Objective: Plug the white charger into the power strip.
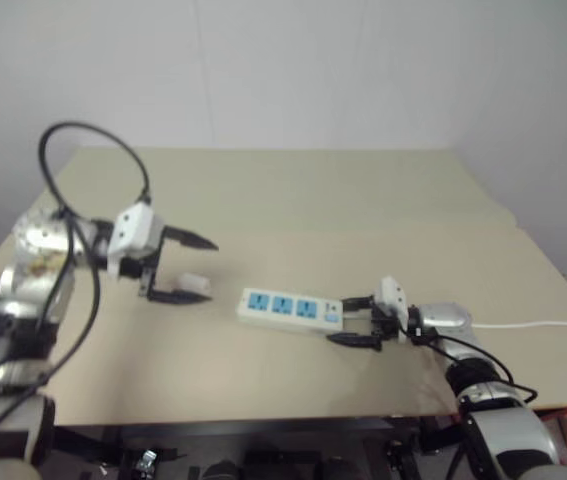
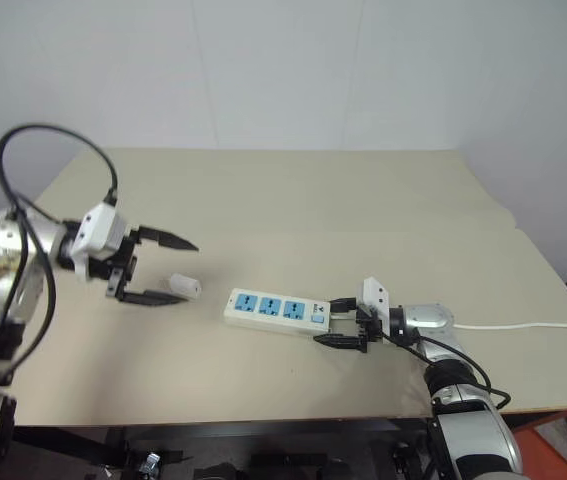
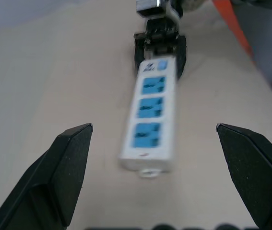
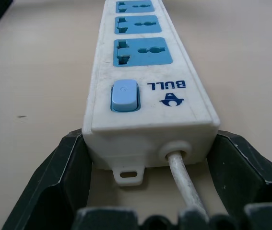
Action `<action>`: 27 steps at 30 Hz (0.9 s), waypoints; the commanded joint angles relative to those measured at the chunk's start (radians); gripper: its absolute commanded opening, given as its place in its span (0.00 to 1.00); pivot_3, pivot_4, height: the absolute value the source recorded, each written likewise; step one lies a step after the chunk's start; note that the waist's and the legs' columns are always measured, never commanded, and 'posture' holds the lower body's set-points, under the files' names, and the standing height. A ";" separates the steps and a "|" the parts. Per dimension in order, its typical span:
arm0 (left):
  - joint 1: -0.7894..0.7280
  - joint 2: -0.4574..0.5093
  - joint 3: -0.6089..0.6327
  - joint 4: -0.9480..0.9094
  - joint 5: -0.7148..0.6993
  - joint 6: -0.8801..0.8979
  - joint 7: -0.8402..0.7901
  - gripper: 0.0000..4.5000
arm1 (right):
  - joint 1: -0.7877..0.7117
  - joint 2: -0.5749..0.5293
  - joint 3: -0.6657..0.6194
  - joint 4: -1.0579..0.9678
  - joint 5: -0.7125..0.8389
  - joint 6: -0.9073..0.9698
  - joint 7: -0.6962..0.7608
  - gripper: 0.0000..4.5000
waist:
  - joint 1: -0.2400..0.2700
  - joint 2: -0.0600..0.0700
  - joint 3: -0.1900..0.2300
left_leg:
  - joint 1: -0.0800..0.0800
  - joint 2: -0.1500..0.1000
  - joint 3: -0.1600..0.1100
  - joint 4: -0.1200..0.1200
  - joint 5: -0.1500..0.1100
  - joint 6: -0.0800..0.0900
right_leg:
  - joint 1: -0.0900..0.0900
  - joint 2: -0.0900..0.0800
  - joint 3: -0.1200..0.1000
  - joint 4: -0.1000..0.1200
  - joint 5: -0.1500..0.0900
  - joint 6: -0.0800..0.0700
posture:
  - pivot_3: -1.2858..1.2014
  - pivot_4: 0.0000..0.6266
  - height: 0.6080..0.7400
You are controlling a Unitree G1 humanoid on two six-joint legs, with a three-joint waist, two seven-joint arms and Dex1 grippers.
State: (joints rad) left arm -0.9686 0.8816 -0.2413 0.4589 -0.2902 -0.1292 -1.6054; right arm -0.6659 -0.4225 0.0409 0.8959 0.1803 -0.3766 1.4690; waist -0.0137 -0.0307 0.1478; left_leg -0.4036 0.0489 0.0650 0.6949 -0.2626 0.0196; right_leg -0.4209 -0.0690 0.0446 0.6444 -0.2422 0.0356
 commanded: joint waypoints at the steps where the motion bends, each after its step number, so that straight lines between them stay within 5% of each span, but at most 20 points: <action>1: -0.198 -0.017 -0.219 0.220 0.093 -0.182 -0.009 1.00 | -0.011 0.000 0.005 -0.034 0.007 -0.039 0.026 0.76 | -0.001 0.000 0.000 | 0.000 0.000 0.000 0.000 0.000 0.000 | 0.000 0.000 0.000 0.000 0.000 0.000 | 0.52 0.24 1.00; 5: -0.412 -0.084 -0.470 0.478 0.217 -0.335 -0.009 1.00 | -0.021 0.005 0.020 -0.008 -0.013 -0.046 0.006 0.76 | -0.007 0.000 0.000 | -0.001 0.000 0.000 0.000 0.000 0.000 | -0.001 0.001 0.001 0.001 0.000 0.000 | 0.52 0.24 1.00; 10: -0.549 -0.203 -0.634 0.691 0.340 -0.321 -0.009 1.00 | -0.036 0.007 0.050 0.034 -0.068 -0.059 -0.046 0.76 | -0.008 0.000 0.000 | -0.001 0.001 0.000 0.001 0.000 0.000 | -0.001 0.002 0.002 0.001 0.000 0.000 | 0.52 0.24 1.00; 27: -0.471 -0.309 -0.549 0.812 0.696 -0.375 0.034 1.00 | -0.027 0.007 0.068 0.035 -0.086 -0.052 -0.091 0.76 | -0.027 0.000 0.001 | 0.000 0.001 -0.001 0.001 0.000 0.000 | -0.001 0.003 0.003 0.003 0.000 0.000 | 0.52 0.24 1.00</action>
State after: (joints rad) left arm -1.4346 0.5717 -0.8078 1.2710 0.3784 -0.4950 -1.5863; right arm -0.7040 -0.4052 0.0966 0.9218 0.1300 -0.4288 1.4100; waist -0.0404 -0.0309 0.1483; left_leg -0.4034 0.0502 0.0637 0.6957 -0.2626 0.0200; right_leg -0.4219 -0.0662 0.0476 0.6471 -0.2425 0.0361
